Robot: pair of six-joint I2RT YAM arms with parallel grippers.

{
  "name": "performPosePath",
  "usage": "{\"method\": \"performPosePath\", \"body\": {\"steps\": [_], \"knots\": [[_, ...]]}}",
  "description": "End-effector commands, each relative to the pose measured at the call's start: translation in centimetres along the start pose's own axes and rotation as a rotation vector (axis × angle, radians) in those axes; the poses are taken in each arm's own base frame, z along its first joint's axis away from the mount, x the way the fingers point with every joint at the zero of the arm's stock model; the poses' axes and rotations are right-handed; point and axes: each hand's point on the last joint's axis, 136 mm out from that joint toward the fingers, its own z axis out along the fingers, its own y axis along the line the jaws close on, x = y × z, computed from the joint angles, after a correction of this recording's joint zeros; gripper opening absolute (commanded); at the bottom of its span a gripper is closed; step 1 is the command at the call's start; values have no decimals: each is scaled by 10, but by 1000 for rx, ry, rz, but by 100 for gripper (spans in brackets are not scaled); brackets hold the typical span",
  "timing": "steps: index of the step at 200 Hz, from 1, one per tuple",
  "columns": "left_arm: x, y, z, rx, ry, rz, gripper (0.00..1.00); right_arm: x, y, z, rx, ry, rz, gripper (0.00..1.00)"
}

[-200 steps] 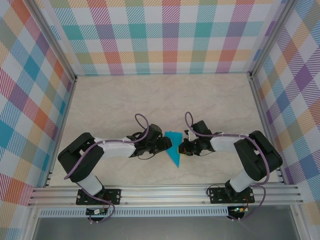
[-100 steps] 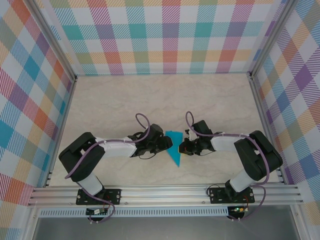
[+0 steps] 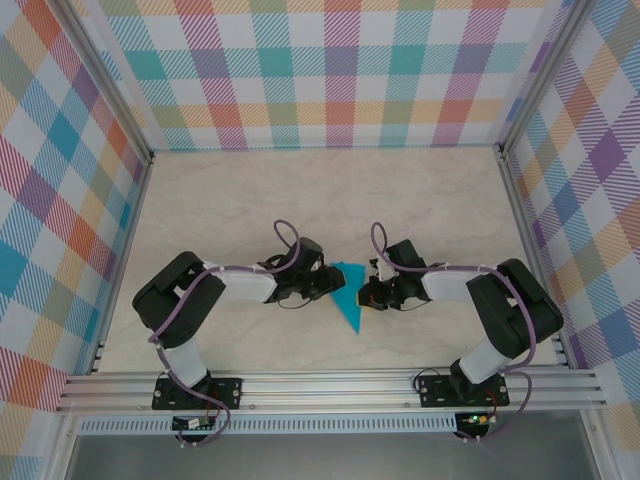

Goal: Fold a paper plane with a square sheet of paper (pick it up from the middle)
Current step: Fold the wing for the fifth time at the center of the table.

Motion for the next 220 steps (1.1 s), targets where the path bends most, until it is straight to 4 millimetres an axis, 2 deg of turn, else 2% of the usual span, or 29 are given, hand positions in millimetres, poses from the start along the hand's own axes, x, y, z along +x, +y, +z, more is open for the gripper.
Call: {"method": "performPosePath", "body": {"steps": [1,22,42,73,98,121,148,168,176,199,220], "knots": [[-6,-15,0,81,23,31,38,3,-21,4,84,16,5,1],[-6,-17,1,79,47,55,31,0,-16,2,75,13,-7,2],[-3,-17,4,83,68,56,13,-3,-11,-2,69,4,-20,4],[-4,-12,1,66,46,25,7,-4,-1,-15,72,-24,-52,7],[-9,-3,-13,20,-26,-15,4,-5,5,-33,121,-86,-104,14],[-10,1,-25,-3,-75,-41,4,-2,9,-49,194,-169,-177,15],[-7,4,-26,-18,-81,-52,3,4,22,-58,249,-275,-306,24],[-7,5,-25,-19,-96,-73,3,14,35,-56,310,-308,-421,25],[-6,4,-24,-15,-95,-76,3,17,40,-53,321,-314,-462,28],[-5,-7,-20,30,-70,-63,4,27,52,-41,344,-309,-556,32],[-1,-15,-15,53,-45,-50,4,31,49,-31,403,-297,-589,41]]}}
